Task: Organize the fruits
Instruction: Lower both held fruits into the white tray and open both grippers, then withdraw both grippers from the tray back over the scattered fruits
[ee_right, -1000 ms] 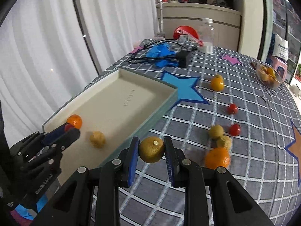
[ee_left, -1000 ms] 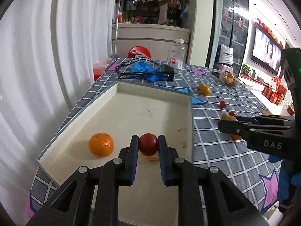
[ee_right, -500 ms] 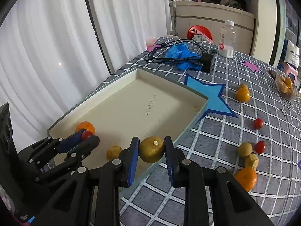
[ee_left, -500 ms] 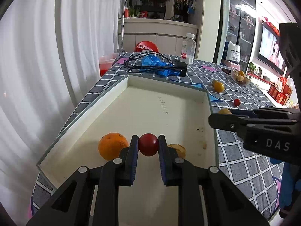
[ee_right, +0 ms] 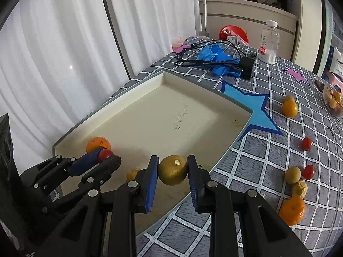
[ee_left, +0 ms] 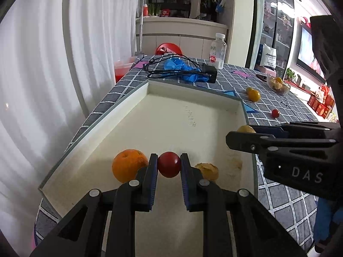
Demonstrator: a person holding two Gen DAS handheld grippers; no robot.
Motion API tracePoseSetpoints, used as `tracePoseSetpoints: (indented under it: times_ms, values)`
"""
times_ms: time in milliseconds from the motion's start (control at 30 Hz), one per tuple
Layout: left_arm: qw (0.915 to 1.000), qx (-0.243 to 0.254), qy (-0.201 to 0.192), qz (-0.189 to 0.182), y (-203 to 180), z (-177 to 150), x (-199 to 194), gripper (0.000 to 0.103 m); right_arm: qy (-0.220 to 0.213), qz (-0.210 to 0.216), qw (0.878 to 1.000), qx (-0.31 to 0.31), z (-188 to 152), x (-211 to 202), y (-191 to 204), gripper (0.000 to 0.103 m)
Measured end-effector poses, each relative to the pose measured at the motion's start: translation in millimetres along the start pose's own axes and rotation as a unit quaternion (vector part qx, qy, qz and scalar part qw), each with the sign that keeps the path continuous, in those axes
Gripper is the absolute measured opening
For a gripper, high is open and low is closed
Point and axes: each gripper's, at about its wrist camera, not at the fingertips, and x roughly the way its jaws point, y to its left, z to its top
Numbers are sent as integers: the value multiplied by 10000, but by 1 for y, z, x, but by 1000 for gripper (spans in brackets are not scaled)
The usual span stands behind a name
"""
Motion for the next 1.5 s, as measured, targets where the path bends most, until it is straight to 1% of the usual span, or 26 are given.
tracePoseSetpoints:
  times_ms: [300,400,433,467,500,533,567,600,633,700,767,867,1000,1133,1200,1300,1433,1500]
  values:
    - [10000,5,34,7,0,-2,2,23,42,-42,10000,19,4,8,2,28]
    - [10000,21,35,47,0,-2,2,23,93,2,9999,44,6,11,2,29]
    - [10000,35,32,70,0,-3,2,24,112,31,9999,62,6,12,2,29]
    - [9999,60,32,86,-1,-3,2,27,127,57,9999,90,6,12,1,29]
    - [9999,87,24,74,-2,-3,1,37,146,86,9998,127,6,11,0,39]
    - [9999,107,1,25,-3,-3,-1,44,150,120,9997,162,6,11,0,55]
    - [9999,126,-46,-12,-5,-3,-4,61,102,155,9996,206,6,8,-1,90]
    - [9998,145,-108,-1,-7,-4,-7,76,20,153,9996,226,6,4,-2,101]
    - [9997,163,-183,29,-8,-4,-11,81,-106,126,9996,228,6,-1,-2,101]
    - [9991,248,-332,60,-12,-4,-18,81,-232,83,9995,187,7,-11,-1,101]
    - [9990,310,-321,33,-16,-3,-21,81,-320,102,9992,231,7,-21,-4,101]
    - [9991,248,-330,-124,-18,-1,-27,82,-402,155,9984,367,5,-33,-13,102]
    - [9986,60,-323,-413,-22,1,-36,85,-563,123,9960,678,-2,-51,-36,102]
    - [9968,8,-509,-619,-34,3,-50,89,-752,39,9902,1179,-11,-69,-68,102]
    - [9957,100,-531,-751,-45,4,-55,90,-843,-80,9862,1420,-16,-79,-85,102]
    - [9941,376,-396,-935,-66,4,-59,90,-902,-197,9787,1834,-26,-89,-115,102]
    - [9936,781,-304,-756,-96,0,-58,90,-899,-248,9697,2259,-41,-101,-147,102]
    - [9930,896,-253,-722,-106,-2,-57,90,-889,-267,9656,2429,-51,-105,-162,102]
